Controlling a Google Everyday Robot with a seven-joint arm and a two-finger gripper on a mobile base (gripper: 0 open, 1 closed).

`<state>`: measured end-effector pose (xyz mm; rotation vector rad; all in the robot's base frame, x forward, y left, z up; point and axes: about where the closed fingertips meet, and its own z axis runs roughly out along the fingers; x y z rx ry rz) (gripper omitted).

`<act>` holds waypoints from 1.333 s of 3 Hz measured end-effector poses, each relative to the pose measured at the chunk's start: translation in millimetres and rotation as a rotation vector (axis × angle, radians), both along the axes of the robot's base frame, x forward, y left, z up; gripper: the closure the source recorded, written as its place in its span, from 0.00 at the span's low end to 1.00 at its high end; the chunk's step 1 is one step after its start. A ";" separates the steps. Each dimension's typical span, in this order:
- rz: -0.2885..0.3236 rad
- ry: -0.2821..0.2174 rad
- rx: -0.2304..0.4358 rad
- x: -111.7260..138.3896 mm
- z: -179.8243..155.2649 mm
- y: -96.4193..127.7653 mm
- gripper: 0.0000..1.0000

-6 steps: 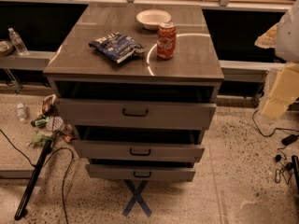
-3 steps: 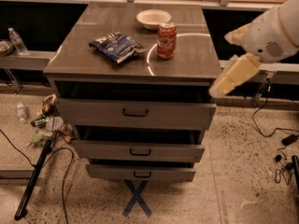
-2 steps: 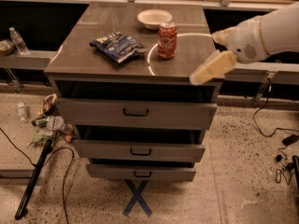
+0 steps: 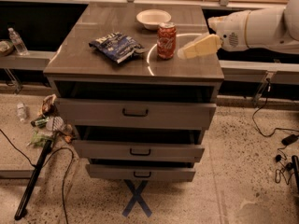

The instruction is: Pick coke can

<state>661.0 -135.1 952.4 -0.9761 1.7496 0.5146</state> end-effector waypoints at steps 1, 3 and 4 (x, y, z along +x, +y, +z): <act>-0.031 0.021 0.027 -8.3 -9.0 9.2 0.00; -0.134 -0.090 0.094 82.8 -26.1 10.5 0.00; -0.100 -0.084 0.150 129.9 -41.6 26.0 0.02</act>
Offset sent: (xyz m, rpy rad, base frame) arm 0.1006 -0.0065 -0.0261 0.1195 -0.1330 -0.2442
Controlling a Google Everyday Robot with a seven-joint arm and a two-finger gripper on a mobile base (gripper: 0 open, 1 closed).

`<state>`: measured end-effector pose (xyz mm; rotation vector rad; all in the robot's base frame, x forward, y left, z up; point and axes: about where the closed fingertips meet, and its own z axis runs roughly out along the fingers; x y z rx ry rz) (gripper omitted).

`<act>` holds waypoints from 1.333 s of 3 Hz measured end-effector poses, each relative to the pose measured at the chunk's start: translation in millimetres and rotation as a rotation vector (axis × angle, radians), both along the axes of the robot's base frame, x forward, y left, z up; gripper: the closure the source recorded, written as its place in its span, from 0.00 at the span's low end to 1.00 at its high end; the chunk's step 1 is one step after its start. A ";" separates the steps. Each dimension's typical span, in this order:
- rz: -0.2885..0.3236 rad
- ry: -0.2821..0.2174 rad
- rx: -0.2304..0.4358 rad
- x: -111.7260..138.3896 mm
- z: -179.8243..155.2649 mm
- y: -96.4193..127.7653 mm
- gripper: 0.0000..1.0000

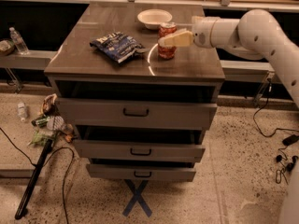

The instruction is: Pick coke can

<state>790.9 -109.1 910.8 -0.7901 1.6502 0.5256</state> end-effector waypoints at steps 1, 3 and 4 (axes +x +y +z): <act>0.025 0.027 0.037 18.1 -17.8 11.7 0.31; 0.059 0.032 0.060 18.1 -21.0 26.1 0.78; 0.062 -0.054 0.076 16.2 15.5 28.2 0.99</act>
Offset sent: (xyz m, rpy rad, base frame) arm 0.0194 0.0233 -0.0385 0.0810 0.0776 0.0498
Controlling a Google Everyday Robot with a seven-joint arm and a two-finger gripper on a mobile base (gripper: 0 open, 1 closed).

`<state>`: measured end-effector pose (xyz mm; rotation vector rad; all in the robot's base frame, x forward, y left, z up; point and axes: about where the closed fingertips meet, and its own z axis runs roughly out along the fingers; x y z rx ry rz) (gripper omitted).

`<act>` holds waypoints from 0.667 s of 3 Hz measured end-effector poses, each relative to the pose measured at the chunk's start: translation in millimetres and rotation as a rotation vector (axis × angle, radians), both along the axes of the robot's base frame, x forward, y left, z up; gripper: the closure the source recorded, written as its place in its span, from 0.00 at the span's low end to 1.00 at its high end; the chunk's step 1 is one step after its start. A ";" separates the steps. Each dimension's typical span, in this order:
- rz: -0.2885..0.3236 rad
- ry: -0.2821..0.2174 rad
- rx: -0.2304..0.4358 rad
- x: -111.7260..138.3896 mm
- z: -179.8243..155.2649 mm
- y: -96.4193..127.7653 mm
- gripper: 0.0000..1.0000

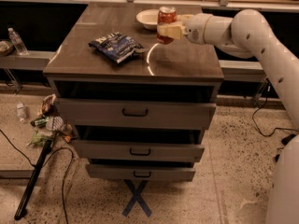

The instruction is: Pick coke can

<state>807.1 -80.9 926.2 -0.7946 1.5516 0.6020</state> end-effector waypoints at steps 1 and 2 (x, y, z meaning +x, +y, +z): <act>0.006 -0.096 0.023 -6.3 46.6 6.0 1.00; 0.008 -0.102 0.024 -6.7 48.8 7.6 1.00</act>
Offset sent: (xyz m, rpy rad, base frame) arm -0.0052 0.0053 0.0398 0.0200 -0.0820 0.0051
